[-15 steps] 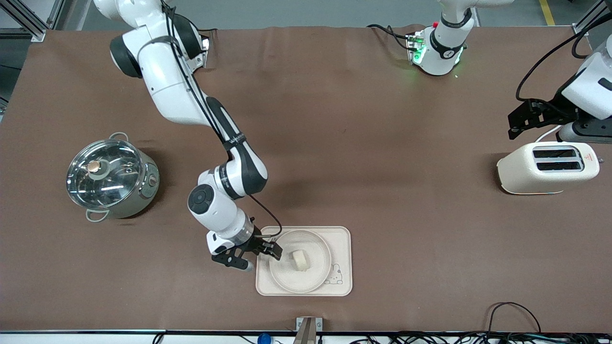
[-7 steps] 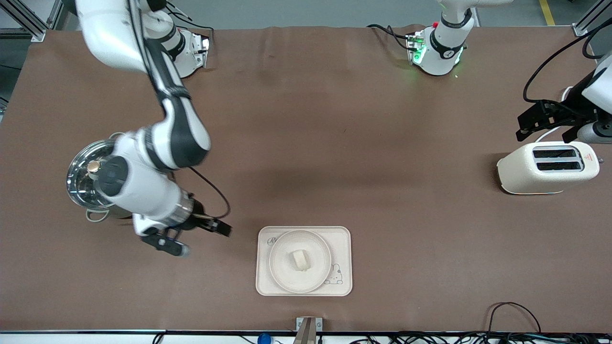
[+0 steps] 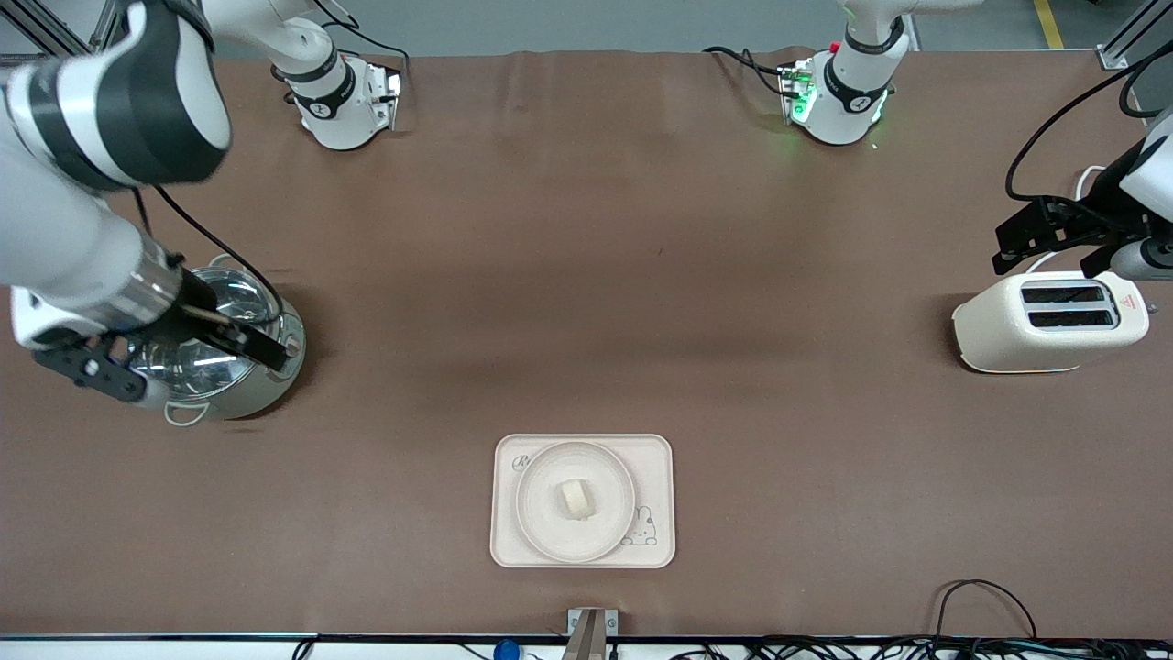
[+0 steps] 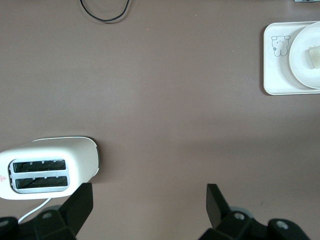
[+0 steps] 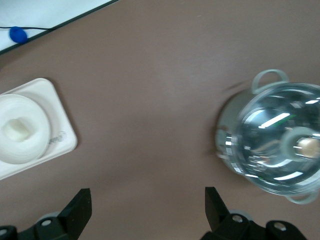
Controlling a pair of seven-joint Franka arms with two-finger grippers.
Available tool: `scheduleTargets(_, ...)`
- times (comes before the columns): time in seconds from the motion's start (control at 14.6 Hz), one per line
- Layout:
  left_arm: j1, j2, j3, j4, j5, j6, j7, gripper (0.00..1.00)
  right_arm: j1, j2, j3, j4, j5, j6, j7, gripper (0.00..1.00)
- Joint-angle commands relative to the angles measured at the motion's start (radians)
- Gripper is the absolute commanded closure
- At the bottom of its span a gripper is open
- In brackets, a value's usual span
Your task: Place bun in plate and plate on tray
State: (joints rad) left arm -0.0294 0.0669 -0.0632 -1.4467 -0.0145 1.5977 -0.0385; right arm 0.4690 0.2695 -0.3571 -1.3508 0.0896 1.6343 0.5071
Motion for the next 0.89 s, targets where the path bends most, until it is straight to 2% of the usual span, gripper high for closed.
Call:
scheduleTargets(0.0, 0.005, 0.001, -0.001, 0.008, -0.016, 0.005, 0.019, 0.00, -0.039, -0.097, 0.015, -0.065, -0.071, -0.039, -0.057, 0.00)
scheduleTargets(0.14, 0.005, 0.001, -0.001, 0.008, -0.016, 0.005, 0.019, 0.00, -0.107, -0.116, 0.023, -0.065, -0.071, -0.071, -0.224, 0.00)
scheduleTargets(0.41, 0.005, -0.001, -0.001, 0.008, -0.016, 0.005, 0.019, 0.00, -0.263, -0.171, 0.122, -0.059, -0.064, -0.166, -0.433, 0.00)
scheduleTargets(0.48, 0.005, -0.001, -0.001, 0.008, -0.016, 0.005, 0.019, 0.00, -0.289, -0.182, 0.142, -0.059, -0.062, -0.183, -0.461, 0.00)
scheduleTargets(0.68, 0.005, 0.001, -0.001, 0.008, -0.007, 0.005, 0.019, 0.00, -0.332, -0.200, 0.150, -0.065, -0.060, -0.223, -0.554, 0.00)
scheduleTargets(0.82, 0.005, -0.001, -0.001, 0.008, -0.007, 0.005, 0.019, 0.00, -0.406, -0.208, 0.206, -0.085, -0.059, -0.231, -0.581, 0.00)
